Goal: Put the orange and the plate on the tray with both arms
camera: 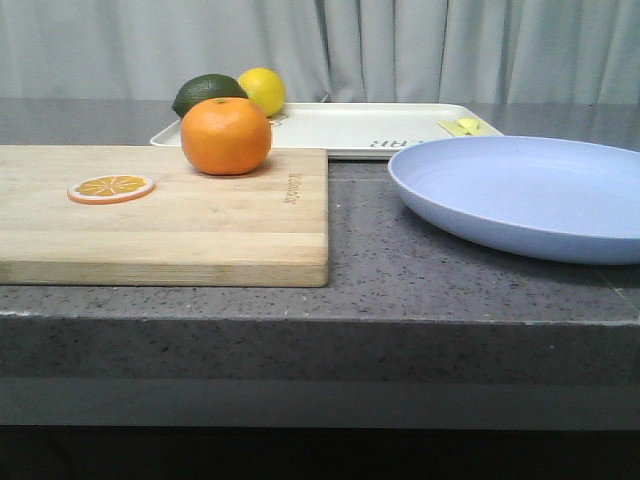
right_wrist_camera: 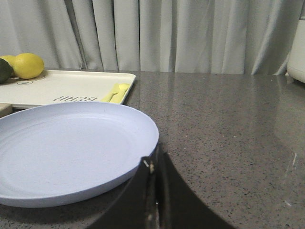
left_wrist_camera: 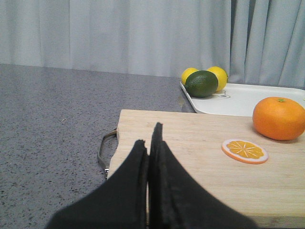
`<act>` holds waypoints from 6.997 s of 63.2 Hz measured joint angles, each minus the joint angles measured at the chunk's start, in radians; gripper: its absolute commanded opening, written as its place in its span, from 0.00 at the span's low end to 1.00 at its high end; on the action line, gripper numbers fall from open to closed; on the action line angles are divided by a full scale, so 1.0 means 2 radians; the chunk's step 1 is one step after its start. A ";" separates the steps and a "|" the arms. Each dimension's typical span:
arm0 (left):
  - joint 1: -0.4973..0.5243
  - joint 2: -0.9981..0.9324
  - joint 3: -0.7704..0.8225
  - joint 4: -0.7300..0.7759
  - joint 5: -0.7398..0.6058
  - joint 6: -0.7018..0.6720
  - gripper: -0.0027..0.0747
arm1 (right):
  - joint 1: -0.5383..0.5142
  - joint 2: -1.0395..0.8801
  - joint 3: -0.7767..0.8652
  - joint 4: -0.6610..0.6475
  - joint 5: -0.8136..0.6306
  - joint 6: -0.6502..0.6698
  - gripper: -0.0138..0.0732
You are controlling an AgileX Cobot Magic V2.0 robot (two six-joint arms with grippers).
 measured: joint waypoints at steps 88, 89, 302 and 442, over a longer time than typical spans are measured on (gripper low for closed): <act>0.000 0.058 -0.208 -0.018 0.124 0.000 0.01 | 0.000 0.031 -0.191 -0.004 0.118 0.003 0.02; 0.000 0.068 -0.217 -0.018 0.131 0.000 0.01 | 0.000 0.039 -0.202 -0.005 0.125 0.003 0.02; -0.214 0.906 -0.742 0.023 0.342 0.018 0.76 | 0.096 0.291 -0.347 -0.005 0.370 -0.022 0.78; -0.404 0.901 -0.995 0.034 0.474 0.018 0.88 | 0.096 0.291 -0.347 -0.005 0.380 -0.024 0.78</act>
